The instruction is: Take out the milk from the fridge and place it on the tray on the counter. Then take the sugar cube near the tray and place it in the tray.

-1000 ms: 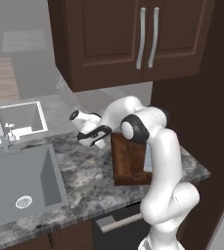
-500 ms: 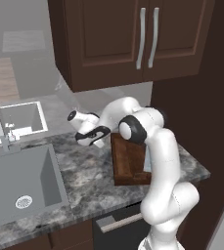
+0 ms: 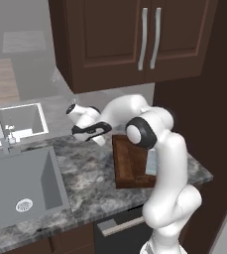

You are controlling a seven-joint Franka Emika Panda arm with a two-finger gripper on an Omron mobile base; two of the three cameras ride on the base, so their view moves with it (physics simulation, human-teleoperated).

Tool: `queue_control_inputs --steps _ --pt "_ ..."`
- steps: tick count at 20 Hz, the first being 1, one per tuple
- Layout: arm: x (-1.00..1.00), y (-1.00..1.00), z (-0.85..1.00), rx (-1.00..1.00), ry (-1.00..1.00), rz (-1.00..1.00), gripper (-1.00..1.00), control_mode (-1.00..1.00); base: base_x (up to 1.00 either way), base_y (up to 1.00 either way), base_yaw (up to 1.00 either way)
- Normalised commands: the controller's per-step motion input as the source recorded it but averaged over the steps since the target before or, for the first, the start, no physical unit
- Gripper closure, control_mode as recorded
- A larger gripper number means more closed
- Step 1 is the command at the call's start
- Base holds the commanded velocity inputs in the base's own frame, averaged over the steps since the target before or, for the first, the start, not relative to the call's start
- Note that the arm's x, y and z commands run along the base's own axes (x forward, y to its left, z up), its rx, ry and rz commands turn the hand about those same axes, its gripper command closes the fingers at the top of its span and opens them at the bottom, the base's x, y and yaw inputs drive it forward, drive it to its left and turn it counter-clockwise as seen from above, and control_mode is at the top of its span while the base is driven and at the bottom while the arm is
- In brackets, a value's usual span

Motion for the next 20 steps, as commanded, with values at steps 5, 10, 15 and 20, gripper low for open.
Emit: queue_control_inputs --steps 5,10,15,20 --pt "-0.7 -0.62 0.39 0.0 -0.03 -0.29 1.0 -1.0 0.0 0.0 0.0" --pt "-1.0 -0.44 -0.66 0.0 -0.17 -0.24 1.0 -1.0 0.0 0.0 0.0" --pt "-1.0 -0.13 -0.4 0.0 -0.29 -0.16 1.0 -1.0 0.0 0.0 0.0" --pt "-0.82 0.0 0.19 0.03 -0.28 -0.17 1.0 -1.0 0.0 0.0 0.0"
